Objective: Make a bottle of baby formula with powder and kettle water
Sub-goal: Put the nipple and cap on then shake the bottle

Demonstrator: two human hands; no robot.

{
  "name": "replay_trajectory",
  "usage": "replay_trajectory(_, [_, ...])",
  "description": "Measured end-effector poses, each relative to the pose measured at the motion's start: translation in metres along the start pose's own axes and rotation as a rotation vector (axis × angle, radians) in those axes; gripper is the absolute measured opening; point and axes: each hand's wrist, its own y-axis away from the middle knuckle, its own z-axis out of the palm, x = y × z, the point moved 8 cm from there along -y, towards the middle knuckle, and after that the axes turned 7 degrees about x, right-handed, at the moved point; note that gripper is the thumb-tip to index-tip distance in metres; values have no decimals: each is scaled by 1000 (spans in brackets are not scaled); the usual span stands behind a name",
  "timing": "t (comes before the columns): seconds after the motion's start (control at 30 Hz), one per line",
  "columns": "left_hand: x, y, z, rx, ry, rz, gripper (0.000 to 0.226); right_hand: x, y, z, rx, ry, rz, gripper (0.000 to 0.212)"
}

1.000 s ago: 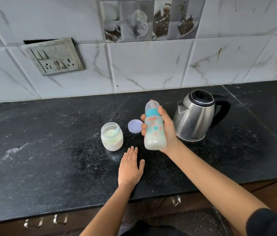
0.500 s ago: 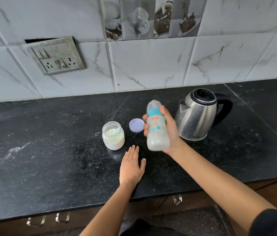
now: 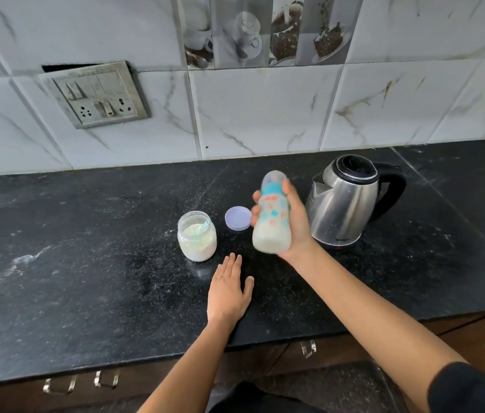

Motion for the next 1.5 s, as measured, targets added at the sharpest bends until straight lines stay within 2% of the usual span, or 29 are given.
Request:
replay_trajectory(0.07, [1,1,-1,4,-1,1,61,-7,-6,-8,54,-69,-21,39])
replay_trajectory(0.17, [0,1,0,-3,2,-2,62,16,5,-8,-49,128,75,42])
replay_trajectory(0.23, [-1,0,0,-1,0,2,62,20,7,-8,-56,195,79,39])
replay_trajectory(0.37, [0,1,0,0,4,-5,61,-3,-10,-17,64,-52,4,36])
replay_trajectory(0.47, [1,1,-2,4,-7,-2,61,14,2,-4,-83,85,71,39])
replay_trajectory(0.53, [0,1,-1,0,-8,-1,62,16,8,1,-163,148,46,49])
replay_trajectory(0.6, [0,0,-1,0,-7,-5,61,1,-3,-4,-99,74,-6,60])
replay_trajectory(0.7, [0,1,1,0,-10,-7,61,-17,-13,-18,49,-83,-31,37])
replay_trajectory(0.83, [-1,1,2,-7,-14,-10,61,10,9,-12,-63,212,52,44])
replay_trajectory(0.87, [-1,1,2,-5,-10,-12,61,11,10,-12,-61,211,57,40])
replay_trajectory(1.0, [0,1,2,-6,-15,-11,61,-14,-5,-18,70,-62,-28,36])
replay_trajectory(1.17, [0,2,1,-4,-11,-9,62,11,23,-2,-60,229,30,36])
replay_trajectory(1.33, [1,1,2,0,-30,-11,61,-20,-1,-15,74,-40,-59,39])
replay_trajectory(1.37, [1,1,2,3,-35,-9,61,-19,0,-14,55,-37,-40,38])
replay_trajectory(1.5, [0,1,3,-9,-28,-12,62,2,25,-4,-86,245,16,42])
